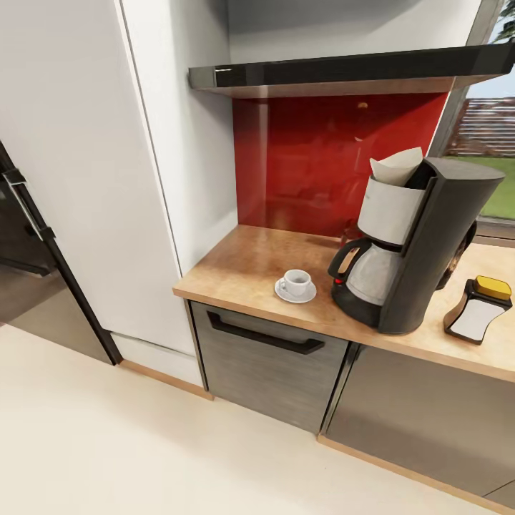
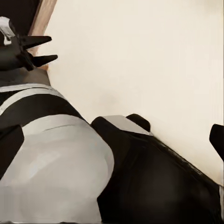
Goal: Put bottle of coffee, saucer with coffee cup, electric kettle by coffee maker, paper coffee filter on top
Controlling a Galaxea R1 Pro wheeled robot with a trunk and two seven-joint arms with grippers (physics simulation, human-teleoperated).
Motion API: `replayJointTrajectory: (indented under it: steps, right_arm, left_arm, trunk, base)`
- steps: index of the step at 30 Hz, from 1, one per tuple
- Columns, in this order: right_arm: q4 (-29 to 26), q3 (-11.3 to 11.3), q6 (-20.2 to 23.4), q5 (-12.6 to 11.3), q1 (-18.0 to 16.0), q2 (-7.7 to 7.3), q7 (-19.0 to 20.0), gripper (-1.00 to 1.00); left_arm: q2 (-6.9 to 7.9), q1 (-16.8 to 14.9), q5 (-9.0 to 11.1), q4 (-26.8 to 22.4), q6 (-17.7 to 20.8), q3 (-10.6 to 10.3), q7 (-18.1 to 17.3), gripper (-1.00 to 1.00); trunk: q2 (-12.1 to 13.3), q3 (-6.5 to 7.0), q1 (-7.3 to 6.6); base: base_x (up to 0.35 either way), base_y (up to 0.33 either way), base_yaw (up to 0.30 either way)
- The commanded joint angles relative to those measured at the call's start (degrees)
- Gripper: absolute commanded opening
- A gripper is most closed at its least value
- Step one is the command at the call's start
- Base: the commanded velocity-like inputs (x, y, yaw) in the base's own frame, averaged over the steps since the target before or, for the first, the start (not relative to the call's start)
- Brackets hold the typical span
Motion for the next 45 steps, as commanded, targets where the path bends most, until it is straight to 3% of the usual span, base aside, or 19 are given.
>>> replayJointTrajectory:
  steps: [1,6,10,21,45]
  right_arm:
    - [3.07,0.23,-1.79,-0.67,0.01,-0.17,1.41,1.00]
    - [17.41,-0.01,-9.36,-0.71,0.35,-0.71,7.88,1.00]
    - [21.46,-0.05,-11.17,-0.71,0.40,-0.78,9.06,1.00]
    - [22.49,-0.06,-11.71,-0.72,0.41,-0.85,9.47,1.00]
    - [22.57,-0.06,-11.72,-0.72,0.41,-0.85,9.49,1.00]
  left_arm:
    - [0.02,-0.05,0.23,0.12,-0.26,-0.15,-0.17,1.00]
    - [-0.06,-0.05,0.23,0.19,-0.26,-0.15,-0.17,1.00]
    - [-0.08,-0.05,0.23,0.23,-0.26,-0.15,-0.17,1.00]
    - [-0.09,-0.05,0.23,0.27,-0.20,-0.23,-0.17,1.00]
    - [-0.09,-0.05,0.23,0.31,-0.26,-0.15,0.15,1.00]
  trunk:
    - [-0.03,-0.04,0.00]
    - [-0.03,-0.04,0.00]
    - [-0.03,-0.04,0.00]
    - [-0.03,-0.04,0.00]
    - [-0.03,-0.04,0.00]
  base:
    - [0.000,0.000,0.000]
    - [0.000,0.000,0.000]
    - [0.000,0.000,0.000]
    - [0.043,0.041,-0.018]
    - [0.008,0.008,-0.272]
